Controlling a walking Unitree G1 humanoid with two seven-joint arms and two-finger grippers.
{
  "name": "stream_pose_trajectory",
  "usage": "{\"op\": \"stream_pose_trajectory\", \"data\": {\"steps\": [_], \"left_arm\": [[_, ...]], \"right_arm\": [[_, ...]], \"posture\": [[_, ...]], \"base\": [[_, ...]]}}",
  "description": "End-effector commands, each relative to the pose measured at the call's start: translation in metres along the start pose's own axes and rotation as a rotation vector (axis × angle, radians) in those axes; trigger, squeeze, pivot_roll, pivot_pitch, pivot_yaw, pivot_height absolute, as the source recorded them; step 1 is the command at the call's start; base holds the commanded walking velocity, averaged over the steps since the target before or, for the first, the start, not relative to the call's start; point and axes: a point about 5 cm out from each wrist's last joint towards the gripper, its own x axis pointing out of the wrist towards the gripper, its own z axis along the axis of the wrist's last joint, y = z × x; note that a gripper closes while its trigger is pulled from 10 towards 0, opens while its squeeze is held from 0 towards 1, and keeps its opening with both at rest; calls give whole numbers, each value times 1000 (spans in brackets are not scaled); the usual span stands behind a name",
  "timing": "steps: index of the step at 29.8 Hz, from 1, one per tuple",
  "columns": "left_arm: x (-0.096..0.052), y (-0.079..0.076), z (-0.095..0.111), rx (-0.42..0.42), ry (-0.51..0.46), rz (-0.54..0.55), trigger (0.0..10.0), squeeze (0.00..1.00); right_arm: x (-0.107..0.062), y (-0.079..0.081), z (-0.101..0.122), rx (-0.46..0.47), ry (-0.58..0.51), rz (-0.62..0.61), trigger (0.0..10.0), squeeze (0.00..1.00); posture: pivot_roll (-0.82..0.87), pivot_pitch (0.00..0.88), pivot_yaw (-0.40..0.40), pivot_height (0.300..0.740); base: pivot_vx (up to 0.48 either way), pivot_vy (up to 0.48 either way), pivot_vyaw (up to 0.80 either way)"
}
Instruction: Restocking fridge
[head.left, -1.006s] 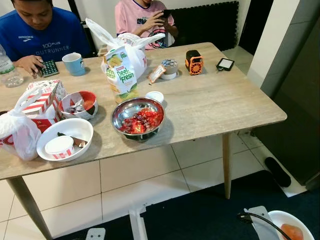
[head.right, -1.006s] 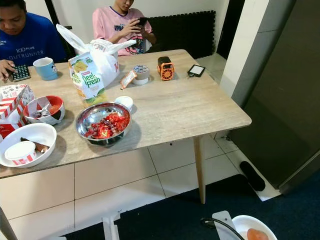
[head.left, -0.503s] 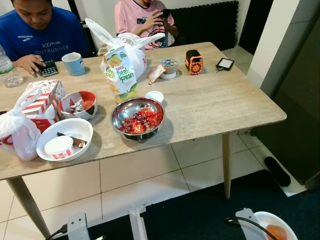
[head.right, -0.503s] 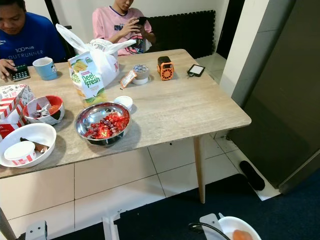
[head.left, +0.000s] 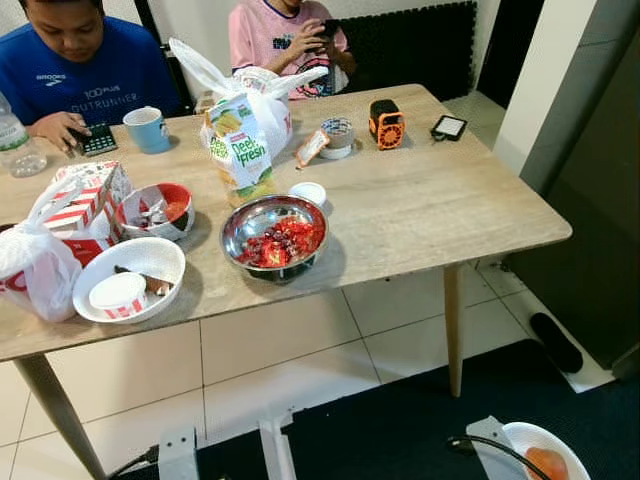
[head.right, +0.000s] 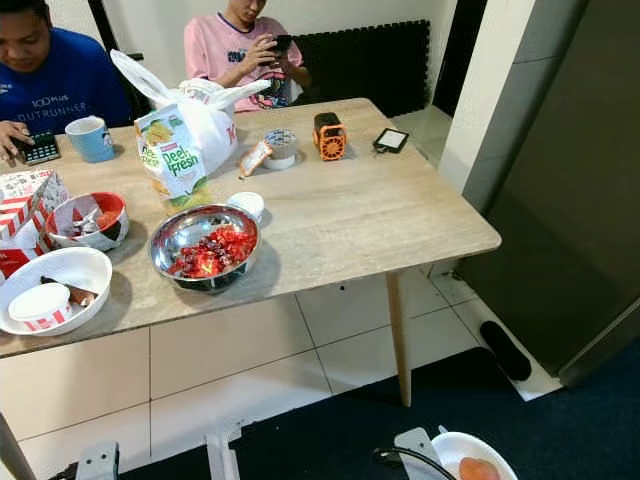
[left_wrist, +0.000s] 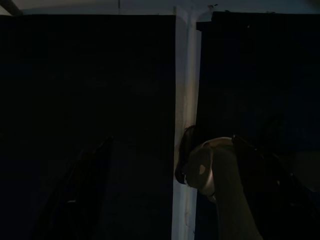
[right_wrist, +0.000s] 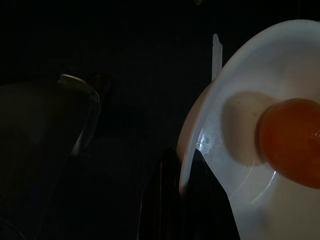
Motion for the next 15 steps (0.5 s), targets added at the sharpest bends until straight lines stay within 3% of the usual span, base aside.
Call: {"op": "stream_pose_trajectory", "data": {"steps": [1,6,15], "left_arm": [[0,-4,-6,10,11,-17,10000,0],[0,-6,-6,27,16,-24,10000,0],[0,-7,-6,26,21,-30,10000,0]], "right_arm": [[0,2,3,-3,-19,-5,10000,0],[0,1,5,-1,-24,-8,10000,0],[0,0,11,-1,-39,-10,10000,0]], "posture": [[9,0,23,740],[8,0,28,740],[10,0,28,740]], "base": [[0,0,0],[0,-209,0],[0,-362,0]]}}
